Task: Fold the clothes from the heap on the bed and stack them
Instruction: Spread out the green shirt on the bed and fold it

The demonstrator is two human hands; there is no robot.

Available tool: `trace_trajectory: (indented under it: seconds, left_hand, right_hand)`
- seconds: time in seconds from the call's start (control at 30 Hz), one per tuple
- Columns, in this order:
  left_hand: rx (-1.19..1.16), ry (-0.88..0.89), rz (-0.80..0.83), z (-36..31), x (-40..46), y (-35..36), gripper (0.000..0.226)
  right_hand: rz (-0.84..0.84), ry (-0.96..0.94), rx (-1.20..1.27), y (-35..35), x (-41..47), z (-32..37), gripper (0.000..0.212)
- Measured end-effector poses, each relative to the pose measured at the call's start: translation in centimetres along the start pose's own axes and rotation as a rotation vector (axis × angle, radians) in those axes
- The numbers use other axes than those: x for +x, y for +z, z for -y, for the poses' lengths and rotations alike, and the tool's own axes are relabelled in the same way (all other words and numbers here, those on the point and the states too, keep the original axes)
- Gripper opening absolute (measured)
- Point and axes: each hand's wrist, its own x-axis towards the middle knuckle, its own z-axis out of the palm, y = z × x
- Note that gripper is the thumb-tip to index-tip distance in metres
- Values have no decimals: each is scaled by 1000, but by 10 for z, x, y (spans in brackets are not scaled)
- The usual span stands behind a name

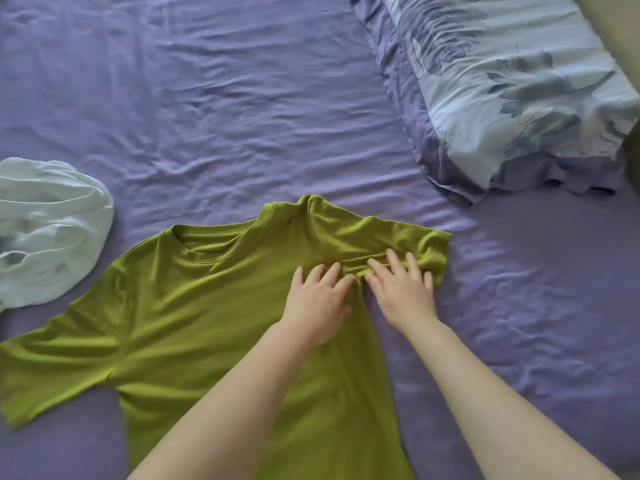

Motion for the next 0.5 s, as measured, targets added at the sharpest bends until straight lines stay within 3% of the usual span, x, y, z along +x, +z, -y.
trace_trajectory:
  seconds: [0.1,0.17,0.23,0.3,0.4,0.5]
  left_hand:
    - [-142,-162,-185,21,22,-25,58]
    - [-17,-276,-290,44,44,-44,69]
    - [81,-351,-252,68,65,-63,75]
    - [75,-371,-131,86,79,-77,73]
    - [131,-336,-81,102,83,-88,41]
    - [-88,-393,-173,116,86,-101,20]
  right_hand:
    - [-139,38,46,-9,10,2,38]
    - [-254,-23,12,-17,21,4,33]
    - [-251,-63,-34,-24,36,4,35]
    - [-159,-76,-120,-27,48,5,50]
    - [-160,-21,-259,-29,62,8,60]
    - [-270,16,-350,-39,72,7,29]
